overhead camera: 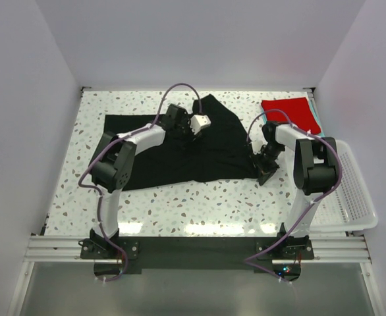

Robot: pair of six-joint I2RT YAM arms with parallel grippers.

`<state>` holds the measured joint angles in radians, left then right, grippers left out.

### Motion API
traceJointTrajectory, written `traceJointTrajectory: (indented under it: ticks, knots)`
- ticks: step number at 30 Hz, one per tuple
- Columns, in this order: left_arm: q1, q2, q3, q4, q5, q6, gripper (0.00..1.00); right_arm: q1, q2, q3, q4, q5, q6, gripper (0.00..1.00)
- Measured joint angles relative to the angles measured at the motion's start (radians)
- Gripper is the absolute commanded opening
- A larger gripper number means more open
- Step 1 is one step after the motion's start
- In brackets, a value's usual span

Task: Fold and stack the t-shirts
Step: Fold the tshirt

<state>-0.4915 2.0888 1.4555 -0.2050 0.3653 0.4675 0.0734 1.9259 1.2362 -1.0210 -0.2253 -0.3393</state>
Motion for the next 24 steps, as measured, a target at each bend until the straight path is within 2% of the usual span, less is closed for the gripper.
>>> traceJointTrajectory:
  ticks: [4,7,10,12,18,24]
  knots:
    - [0.007,-0.023,-0.049,-0.014,0.024,-0.011,0.55,0.000,-0.001,0.000,-0.003,-0.001,-0.010,0.00]
    - [0.009,-0.059,-0.102,-0.014,0.045,-0.029,0.56,0.000,-0.011,0.000,-0.008,-0.006,-0.024,0.03]
    - [0.020,-0.112,-0.142,-0.012,0.080,-0.060,0.57,0.000,-0.045,0.014,-0.032,-0.032,-0.041,0.19]
    - [0.039,-0.151,-0.150,-0.014,0.109,-0.079,0.60,0.000,-0.064,0.045,-0.053,-0.055,-0.048,0.39]
    - [0.157,-0.287,-0.151,-0.076,0.191,-0.107,0.63,0.000,-0.082,0.191,-0.079,-0.127,-0.050,0.42]
    - [0.368,-0.344,-0.151,-0.279,0.255,-0.046,0.63,0.000,0.001,0.298,-0.080,-0.158,-0.008,0.41]
